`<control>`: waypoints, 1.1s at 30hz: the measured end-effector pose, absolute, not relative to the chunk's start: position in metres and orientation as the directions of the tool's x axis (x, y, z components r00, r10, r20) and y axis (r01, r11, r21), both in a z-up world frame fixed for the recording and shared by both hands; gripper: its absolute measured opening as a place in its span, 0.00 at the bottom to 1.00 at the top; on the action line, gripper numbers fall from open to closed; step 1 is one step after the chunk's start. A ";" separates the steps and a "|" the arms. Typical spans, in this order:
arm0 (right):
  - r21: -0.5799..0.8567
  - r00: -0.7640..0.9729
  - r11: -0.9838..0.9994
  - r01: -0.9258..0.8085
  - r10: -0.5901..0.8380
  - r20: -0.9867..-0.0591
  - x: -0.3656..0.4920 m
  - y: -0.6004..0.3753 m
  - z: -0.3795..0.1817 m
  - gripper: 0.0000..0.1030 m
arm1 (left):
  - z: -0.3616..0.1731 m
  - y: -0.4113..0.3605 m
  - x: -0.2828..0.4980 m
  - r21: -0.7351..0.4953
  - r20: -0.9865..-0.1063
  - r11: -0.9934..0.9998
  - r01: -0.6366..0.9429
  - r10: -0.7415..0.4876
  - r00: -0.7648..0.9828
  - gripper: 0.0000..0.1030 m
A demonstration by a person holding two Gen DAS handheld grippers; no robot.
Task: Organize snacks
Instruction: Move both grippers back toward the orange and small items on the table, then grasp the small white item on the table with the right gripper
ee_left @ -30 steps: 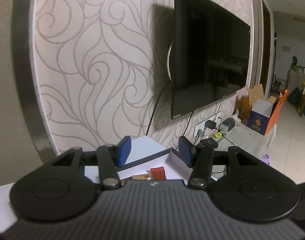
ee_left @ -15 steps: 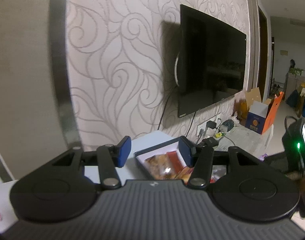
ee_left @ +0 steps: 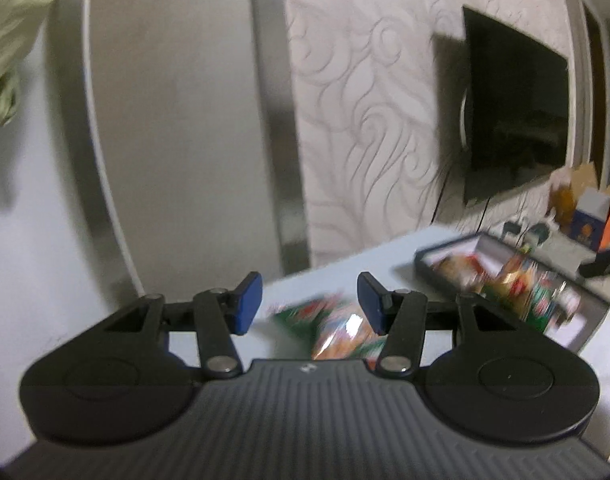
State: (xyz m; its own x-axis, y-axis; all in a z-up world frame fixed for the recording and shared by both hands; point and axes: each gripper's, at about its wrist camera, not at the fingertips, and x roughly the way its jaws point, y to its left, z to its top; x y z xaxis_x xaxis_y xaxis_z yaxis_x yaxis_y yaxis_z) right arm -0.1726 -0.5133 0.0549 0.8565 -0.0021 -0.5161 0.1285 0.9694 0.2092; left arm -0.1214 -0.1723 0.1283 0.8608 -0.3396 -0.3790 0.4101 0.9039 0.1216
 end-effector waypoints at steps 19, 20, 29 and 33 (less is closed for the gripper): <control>0.194 0.746 0.965 -0.178 0.261 -0.613 -0.180 -0.387 0.035 0.76 | 0.020 -0.172 -0.091 0.124 -0.558 0.870 0.477 -0.337 0.758 0.56; 0.187 0.737 0.962 -0.199 0.273 -0.618 -0.178 -0.382 0.034 0.76 | 0.018 -0.172 -0.091 0.118 -0.564 0.866 0.486 -0.344 0.751 0.56; 0.029 0.644 0.887 -0.460 0.356 -0.677 -0.151 -0.312 0.009 0.65 | 0.014 -0.164 -0.084 0.066 -0.582 0.858 0.509 -0.381 0.718 0.52; -0.009 0.622 0.868 -0.497 0.349 -0.701 -0.138 -0.298 0.002 0.56 | 0.020 -0.153 -0.090 0.047 -0.578 0.852 0.521 -0.402 0.710 0.49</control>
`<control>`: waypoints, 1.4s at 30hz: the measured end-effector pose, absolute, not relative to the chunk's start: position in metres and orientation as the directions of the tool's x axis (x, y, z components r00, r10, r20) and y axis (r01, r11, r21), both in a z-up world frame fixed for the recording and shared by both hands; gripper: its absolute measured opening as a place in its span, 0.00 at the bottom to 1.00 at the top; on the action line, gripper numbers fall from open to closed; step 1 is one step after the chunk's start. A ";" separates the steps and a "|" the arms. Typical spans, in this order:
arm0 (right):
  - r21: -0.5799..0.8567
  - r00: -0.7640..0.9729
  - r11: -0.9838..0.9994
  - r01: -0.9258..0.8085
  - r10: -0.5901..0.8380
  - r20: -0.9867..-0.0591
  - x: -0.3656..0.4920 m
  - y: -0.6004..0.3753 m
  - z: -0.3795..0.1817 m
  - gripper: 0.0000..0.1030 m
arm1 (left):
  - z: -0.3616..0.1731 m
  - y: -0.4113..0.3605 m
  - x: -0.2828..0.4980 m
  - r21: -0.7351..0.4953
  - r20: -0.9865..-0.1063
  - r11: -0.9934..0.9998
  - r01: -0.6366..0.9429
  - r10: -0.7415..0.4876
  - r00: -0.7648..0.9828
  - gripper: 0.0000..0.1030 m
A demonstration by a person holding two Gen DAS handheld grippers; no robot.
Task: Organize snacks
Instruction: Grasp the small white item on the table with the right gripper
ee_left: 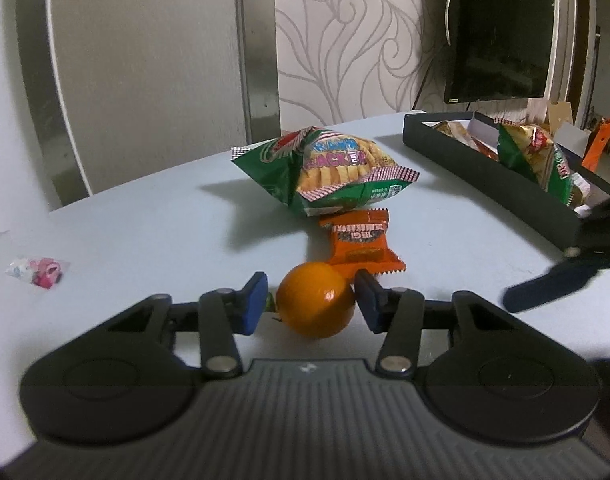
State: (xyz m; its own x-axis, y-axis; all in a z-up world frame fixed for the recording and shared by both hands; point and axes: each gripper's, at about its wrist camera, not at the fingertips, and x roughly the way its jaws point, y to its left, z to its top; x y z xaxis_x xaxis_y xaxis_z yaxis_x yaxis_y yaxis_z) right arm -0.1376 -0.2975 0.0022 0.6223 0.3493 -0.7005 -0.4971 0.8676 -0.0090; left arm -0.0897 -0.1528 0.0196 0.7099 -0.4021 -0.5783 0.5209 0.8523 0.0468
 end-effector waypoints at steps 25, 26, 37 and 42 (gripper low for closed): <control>0.049 0.596 0.935 -0.352 0.264 -0.758 -0.126 -0.316 -0.012 0.18 | 0.011 -0.139 -0.112 -0.030 -0.622 0.858 0.512 -0.417 0.663 0.55; 0.050 0.600 0.938 -0.342 0.259 -0.757 -0.127 -0.318 -0.012 0.18 | 0.009 -0.138 -0.113 -0.031 -0.625 0.858 0.513 -0.417 0.660 0.55; 0.079 0.615 0.945 -0.318 0.269 -0.741 -0.136 -0.321 -0.004 0.18 | 0.011 -0.145 -0.111 -0.014 -0.623 0.854 0.520 -0.414 0.663 0.37; 0.090 0.627 0.945 -0.316 0.279 -0.728 -0.142 -0.323 0.002 0.18 | 0.014 -0.143 -0.115 -0.016 -0.618 0.859 0.512 -0.410 0.670 0.36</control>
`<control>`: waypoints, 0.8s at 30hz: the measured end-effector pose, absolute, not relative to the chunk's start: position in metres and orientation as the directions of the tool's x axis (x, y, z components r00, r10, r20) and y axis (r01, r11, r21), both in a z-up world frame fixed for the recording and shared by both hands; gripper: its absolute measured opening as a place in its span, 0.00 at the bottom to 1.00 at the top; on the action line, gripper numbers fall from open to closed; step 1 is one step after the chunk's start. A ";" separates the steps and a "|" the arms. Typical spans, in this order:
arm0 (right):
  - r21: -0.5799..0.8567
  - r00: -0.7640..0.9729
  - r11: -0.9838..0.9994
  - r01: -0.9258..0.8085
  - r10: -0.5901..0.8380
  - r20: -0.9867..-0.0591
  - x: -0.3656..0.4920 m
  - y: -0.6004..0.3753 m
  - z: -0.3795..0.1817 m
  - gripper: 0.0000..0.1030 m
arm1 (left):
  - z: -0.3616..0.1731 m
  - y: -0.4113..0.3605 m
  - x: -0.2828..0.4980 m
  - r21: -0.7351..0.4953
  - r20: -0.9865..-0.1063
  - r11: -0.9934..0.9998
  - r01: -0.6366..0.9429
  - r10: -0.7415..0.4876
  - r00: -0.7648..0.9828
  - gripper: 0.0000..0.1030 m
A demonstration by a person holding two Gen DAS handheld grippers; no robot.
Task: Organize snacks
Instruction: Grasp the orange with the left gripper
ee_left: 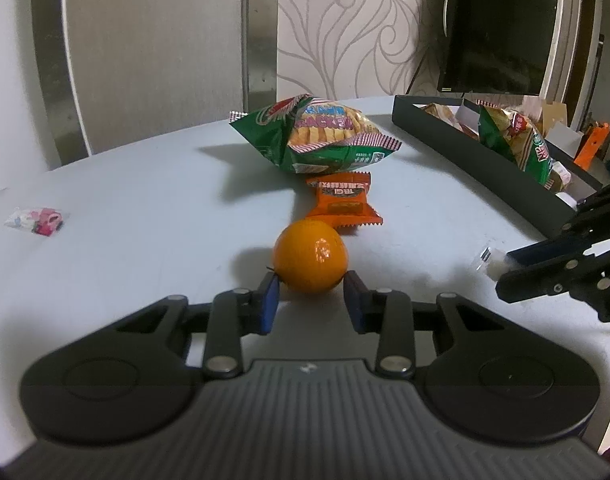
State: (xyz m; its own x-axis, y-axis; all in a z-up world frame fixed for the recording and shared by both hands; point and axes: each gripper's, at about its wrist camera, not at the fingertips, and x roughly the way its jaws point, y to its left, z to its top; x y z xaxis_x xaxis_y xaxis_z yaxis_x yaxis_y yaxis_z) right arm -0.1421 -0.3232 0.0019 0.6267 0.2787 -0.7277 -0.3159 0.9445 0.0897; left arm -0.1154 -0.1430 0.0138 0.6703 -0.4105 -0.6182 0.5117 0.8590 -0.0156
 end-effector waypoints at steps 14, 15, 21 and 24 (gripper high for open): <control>0.111 0.624 0.941 -0.321 0.298 -0.722 -0.151 -0.330 0.005 0.18 | 0.014 -0.153 -0.127 0.086 -0.616 0.880 0.466 -0.321 0.720 0.79; 0.111 0.624 0.940 -0.322 0.299 -0.722 -0.151 -0.330 0.005 0.18 | 0.013 -0.153 -0.125 0.073 -0.614 0.883 0.464 -0.327 0.718 0.79; 0.110 0.622 0.941 -0.319 0.296 -0.725 -0.152 -0.333 0.003 0.18 | 0.015 -0.172 -0.121 0.073 -0.588 0.865 0.497 -0.365 0.722 0.79; 0.109 0.622 0.942 -0.317 0.293 -0.726 -0.153 -0.336 0.004 0.18 | 0.014 -0.184 -0.118 0.094 -0.570 0.855 0.510 -0.374 0.732 0.71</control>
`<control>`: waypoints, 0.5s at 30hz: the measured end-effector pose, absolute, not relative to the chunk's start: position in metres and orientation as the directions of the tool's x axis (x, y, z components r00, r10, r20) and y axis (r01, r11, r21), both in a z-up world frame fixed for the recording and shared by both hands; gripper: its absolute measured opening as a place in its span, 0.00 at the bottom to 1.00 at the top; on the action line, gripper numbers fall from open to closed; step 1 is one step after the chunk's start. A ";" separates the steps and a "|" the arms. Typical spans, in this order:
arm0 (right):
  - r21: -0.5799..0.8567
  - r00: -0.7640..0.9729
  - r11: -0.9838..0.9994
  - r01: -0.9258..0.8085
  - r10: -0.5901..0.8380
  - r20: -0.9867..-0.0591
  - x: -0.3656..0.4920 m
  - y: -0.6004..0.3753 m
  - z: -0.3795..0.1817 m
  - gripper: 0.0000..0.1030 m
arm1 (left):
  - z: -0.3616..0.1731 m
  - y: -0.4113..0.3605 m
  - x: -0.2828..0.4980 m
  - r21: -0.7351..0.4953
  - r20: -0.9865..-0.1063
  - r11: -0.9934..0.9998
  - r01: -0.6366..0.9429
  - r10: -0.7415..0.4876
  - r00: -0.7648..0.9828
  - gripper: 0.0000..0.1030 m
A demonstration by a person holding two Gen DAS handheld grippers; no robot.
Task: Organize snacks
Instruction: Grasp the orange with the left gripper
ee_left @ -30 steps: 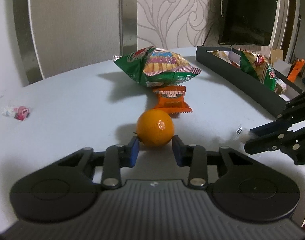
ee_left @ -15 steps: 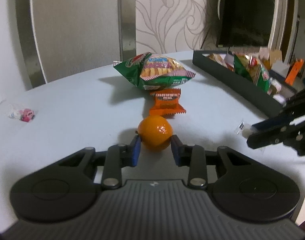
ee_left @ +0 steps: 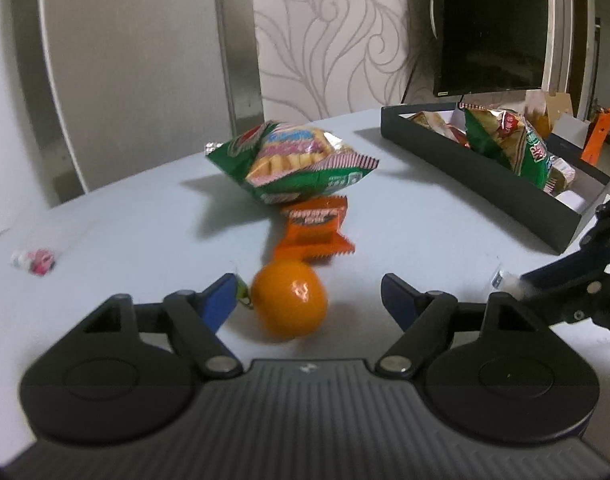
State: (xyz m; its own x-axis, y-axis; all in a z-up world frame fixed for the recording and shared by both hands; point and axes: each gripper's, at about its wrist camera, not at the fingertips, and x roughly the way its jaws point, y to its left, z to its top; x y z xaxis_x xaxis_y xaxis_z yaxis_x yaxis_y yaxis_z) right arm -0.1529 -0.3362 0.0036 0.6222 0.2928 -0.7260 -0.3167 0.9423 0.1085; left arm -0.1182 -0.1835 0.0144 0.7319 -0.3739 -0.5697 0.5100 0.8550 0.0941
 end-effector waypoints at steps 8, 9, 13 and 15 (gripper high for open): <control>0.116 0.642 0.944 -0.310 0.297 -0.707 -0.155 -0.346 0.012 0.18 | 0.021 -0.172 -0.106 0.042 -0.577 0.869 0.492 -0.381 0.722 0.44; 0.119 0.642 0.943 -0.310 0.300 -0.706 -0.155 -0.347 0.012 0.18 | 0.022 -0.174 -0.108 0.058 -0.579 0.872 0.486 -0.367 0.728 0.46; 0.123 0.639 0.942 -0.312 0.304 -0.706 -0.153 -0.349 0.010 0.18 | 0.010 -0.185 -0.112 0.113 -0.615 0.863 0.493 -0.329 0.717 0.59; 0.126 0.639 0.941 -0.313 0.307 -0.706 -0.153 -0.349 0.010 0.18 | 0.004 -0.183 -0.113 0.097 -0.621 0.867 0.488 -0.330 0.711 0.56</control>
